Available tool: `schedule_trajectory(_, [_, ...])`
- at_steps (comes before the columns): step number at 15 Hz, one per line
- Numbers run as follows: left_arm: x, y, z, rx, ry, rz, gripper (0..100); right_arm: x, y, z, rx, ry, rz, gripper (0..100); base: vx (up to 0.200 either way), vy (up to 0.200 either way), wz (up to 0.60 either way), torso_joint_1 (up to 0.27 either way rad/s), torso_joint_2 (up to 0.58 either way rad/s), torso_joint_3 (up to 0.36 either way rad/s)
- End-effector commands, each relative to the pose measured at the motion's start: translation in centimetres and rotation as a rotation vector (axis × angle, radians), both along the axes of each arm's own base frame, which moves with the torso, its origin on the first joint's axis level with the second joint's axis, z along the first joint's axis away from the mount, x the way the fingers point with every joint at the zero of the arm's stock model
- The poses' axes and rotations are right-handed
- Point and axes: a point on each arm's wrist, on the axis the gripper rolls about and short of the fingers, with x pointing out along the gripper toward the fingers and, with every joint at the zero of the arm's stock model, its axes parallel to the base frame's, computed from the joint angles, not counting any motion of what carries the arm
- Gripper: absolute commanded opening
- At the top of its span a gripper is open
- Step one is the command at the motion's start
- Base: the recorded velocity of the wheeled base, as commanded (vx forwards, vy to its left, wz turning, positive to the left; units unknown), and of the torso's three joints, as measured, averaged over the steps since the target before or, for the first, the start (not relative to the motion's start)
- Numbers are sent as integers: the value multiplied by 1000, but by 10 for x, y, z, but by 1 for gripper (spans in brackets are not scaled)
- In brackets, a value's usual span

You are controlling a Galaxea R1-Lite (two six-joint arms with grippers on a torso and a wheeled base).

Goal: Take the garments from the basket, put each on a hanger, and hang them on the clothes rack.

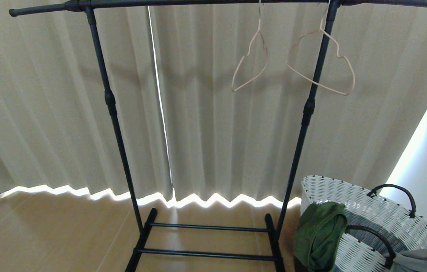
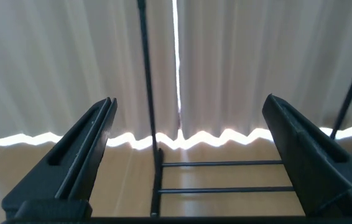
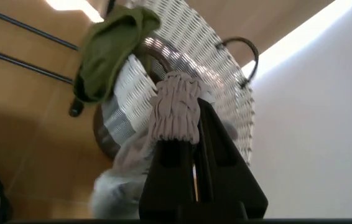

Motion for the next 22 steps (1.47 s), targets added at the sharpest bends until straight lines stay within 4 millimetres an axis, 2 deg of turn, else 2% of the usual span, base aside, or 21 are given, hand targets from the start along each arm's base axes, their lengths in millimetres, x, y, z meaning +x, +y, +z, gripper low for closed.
schedule_trajectory(1, [0,0,0,0,-1,0,100,8,1,6,14,20,28,0,0,0,0,0,0,0])
schedule_trajectory(4, [0,0,0,77,-3,0,100,20,1,29,32,-32,69,0,0,0,0,0,0,0])
schedule_trajectory(7, [0,-1,0,118,-10,-46,100,24,2,44,41,-82,98,0,0,0,0,0,0,0])
schedule_trajectory(9, [0,-2,0,123,-12,-75,100,26,3,65,70,-157,124,0,0,0,0,0,0,0])
schedule_trajectory(12, [0,-1,0,93,-6,-49,100,26,3,76,134,-207,118,0,0,0,0,0,0,0])
schedule_trajectory(15, [0,-1,0,111,-7,-27,100,27,4,80,146,-219,129,0,0,0,0,0,0,0])
schedule_trajectory(18, [-1,-2,3,109,-38,-71,100,28,7,96,161,-265,166,0,0,0,0,0,0,0])
schedule_trajectory(20, [-3,-4,13,123,-100,-166,100,30,10,110,200,-285,195,0,0,0,0,0,0,0])
schedule_trajectory(22, [-4,-6,41,142,-126,-280,100,34,15,123,243,-281,245,0,0,0,0,0,0,0])
